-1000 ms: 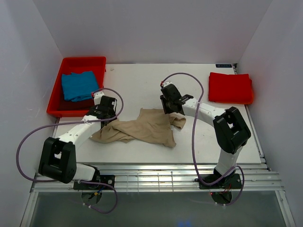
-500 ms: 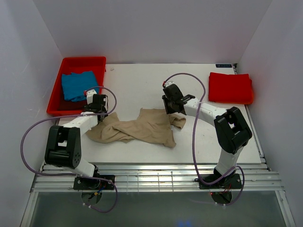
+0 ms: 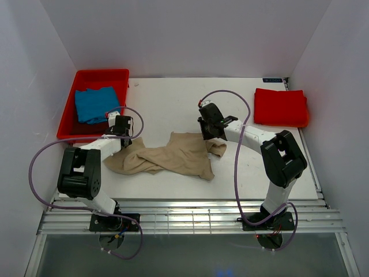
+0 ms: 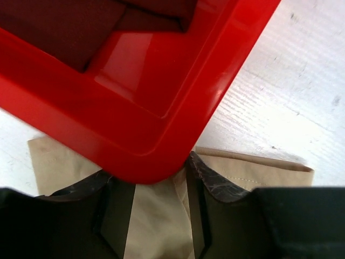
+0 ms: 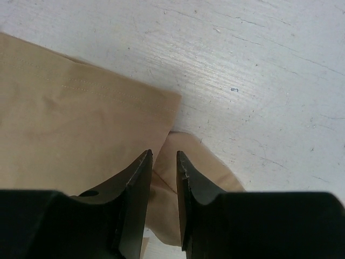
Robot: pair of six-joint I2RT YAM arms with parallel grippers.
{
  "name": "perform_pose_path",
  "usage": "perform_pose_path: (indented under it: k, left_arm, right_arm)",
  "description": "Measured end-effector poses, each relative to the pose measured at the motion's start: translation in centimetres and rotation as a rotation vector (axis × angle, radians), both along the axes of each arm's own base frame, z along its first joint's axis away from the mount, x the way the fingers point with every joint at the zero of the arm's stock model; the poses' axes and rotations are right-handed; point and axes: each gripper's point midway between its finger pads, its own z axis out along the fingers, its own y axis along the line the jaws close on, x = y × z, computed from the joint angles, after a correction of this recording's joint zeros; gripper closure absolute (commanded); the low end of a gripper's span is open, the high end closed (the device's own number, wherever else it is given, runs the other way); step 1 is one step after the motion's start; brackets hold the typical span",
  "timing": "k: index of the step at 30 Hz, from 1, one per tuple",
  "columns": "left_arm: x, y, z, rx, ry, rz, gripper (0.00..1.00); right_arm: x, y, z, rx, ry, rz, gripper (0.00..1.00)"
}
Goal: Fold and stack the t-shirts
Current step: Flatten the tshirt out
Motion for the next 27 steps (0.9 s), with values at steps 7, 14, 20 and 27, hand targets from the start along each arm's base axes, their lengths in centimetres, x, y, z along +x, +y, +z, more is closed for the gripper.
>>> perform_pose_path:
  k: [7,14,20,27]
  left_arm:
    - [0.1,-0.3,-1.5,-0.012,0.044,-0.001,0.58]
    - [0.1,-0.4,-1.5,-0.018,0.047,-0.005,0.72]
    - [0.0,-0.4,-1.5,-0.018,0.049,-0.005,0.73]
    - [0.0,-0.4,-1.6,-0.018,0.05,-0.006,0.73]
  right_arm:
    - [-0.1,0.0,-0.1,0.006,0.004,-0.006,0.69]
    - [-0.1,0.0,-0.3,0.013,0.013,-0.014,0.8]
    - [-0.4,-0.1,-3.0,0.005,0.085,-0.006,0.73]
    - [-0.9,0.2,-4.1,0.017,0.129,0.003,0.66]
